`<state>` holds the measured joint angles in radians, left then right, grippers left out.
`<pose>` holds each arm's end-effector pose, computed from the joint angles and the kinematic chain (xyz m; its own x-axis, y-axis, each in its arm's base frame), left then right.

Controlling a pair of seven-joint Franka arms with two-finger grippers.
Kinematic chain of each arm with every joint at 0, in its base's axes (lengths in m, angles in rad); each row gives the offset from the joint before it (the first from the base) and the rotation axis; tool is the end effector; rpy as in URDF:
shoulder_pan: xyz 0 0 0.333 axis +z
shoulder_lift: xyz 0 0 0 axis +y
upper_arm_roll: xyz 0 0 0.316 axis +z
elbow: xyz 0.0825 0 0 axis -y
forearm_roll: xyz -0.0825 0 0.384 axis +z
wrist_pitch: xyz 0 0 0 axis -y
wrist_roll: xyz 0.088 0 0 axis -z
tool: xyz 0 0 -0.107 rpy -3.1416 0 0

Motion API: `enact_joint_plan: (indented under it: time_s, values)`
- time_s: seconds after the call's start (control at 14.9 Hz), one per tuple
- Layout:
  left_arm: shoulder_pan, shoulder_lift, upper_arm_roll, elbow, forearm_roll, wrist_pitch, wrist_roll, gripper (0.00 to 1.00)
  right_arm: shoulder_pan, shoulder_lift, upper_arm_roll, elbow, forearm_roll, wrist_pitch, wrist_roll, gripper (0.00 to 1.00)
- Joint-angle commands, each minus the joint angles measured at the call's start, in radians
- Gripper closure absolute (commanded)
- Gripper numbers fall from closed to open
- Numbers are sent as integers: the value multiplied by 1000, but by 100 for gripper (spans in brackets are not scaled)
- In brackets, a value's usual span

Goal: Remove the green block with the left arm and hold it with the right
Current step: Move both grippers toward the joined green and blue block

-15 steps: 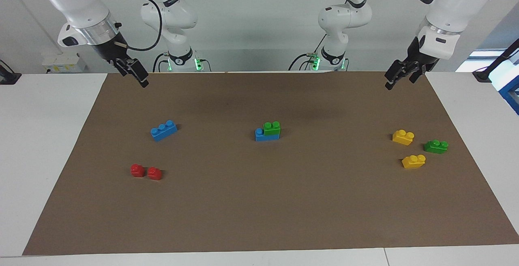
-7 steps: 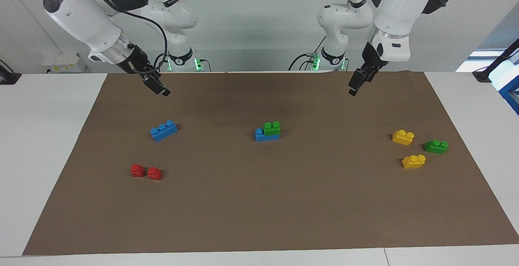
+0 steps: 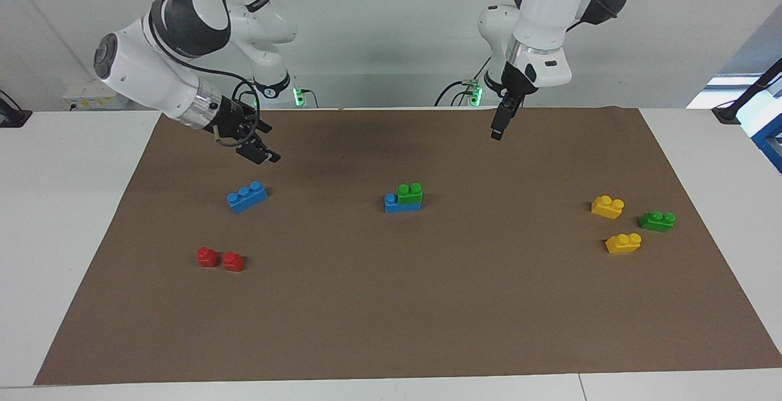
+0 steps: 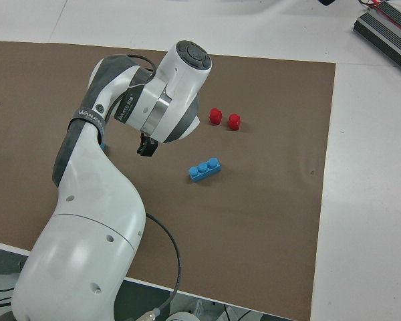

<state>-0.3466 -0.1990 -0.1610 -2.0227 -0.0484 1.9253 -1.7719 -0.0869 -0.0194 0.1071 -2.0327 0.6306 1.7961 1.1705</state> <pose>0.4414 -0.2552 0.5439 0.2877 0.9571 -0.0346 0.9544 -0.2835 0.0940 0.5274 0.0608 0.4518 0.1568 -0.7934 -0.5882 -0.9766 -0.2131 0.0271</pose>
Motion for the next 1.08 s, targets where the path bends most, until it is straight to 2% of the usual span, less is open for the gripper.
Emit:
enact_joint_plan:
  time_s: [0.0, 0.27, 0.61, 0.88, 1.01]
  values:
    - [-34, -27, 15, -79, -15, 84, -158, 0, 38, 4, 3, -53, 61, 80, 50, 2]
    - [-86, 48, 15, -79, -15, 150, -282, 0, 105, 30, 3, -115, 139, 222, 52, 2]
    - [-132, 159, 17, -30, -13, 204, -391, 0, 191, 88, 3, -120, 208, 328, 35, 2]
    - [-152, 219, 17, -18, -5, 251, -468, 0, 242, 133, 3, -120, 241, 416, 21, 2]
    - [-150, 225, 17, -16, -5, 273, -485, 0, 271, 157, 3, -121, 282, 460, 18, 2]
